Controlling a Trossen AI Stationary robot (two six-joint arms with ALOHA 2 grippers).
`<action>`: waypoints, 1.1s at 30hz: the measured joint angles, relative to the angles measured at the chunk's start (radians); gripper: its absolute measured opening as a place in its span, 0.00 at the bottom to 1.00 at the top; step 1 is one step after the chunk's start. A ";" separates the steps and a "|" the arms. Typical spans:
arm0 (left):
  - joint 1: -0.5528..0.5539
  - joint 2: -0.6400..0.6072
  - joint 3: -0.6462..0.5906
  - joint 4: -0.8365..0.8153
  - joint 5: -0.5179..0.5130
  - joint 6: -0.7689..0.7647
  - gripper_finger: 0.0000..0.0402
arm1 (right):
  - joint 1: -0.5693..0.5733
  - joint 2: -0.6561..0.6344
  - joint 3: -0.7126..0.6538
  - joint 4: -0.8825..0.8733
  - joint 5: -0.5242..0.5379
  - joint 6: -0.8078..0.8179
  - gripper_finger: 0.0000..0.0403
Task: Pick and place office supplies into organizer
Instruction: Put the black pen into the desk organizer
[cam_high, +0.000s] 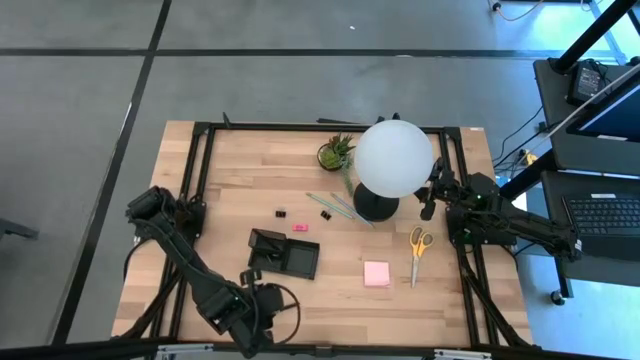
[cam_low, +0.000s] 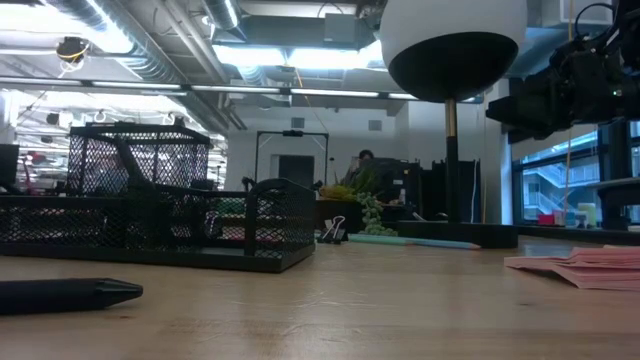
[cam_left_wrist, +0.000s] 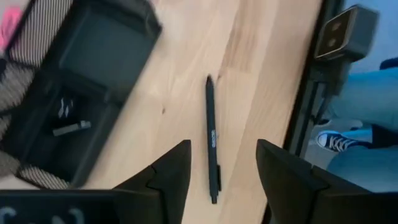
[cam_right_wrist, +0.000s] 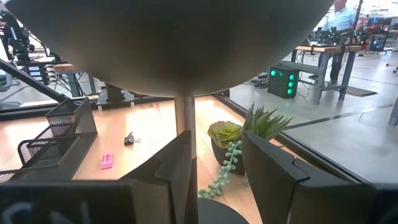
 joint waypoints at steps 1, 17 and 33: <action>-0.005 0.000 -0.010 0.001 0.000 -0.027 0.45 | 0.000 0.000 0.000 0.000 0.000 0.000 0.36; -0.009 0.133 -0.103 0.174 0.200 -0.035 0.46 | 0.000 0.000 0.000 -0.005 0.000 -0.007 0.36; 0.001 0.254 -0.098 0.166 0.292 -0.043 0.39 | 0.000 0.000 0.000 -0.008 0.000 -0.005 0.36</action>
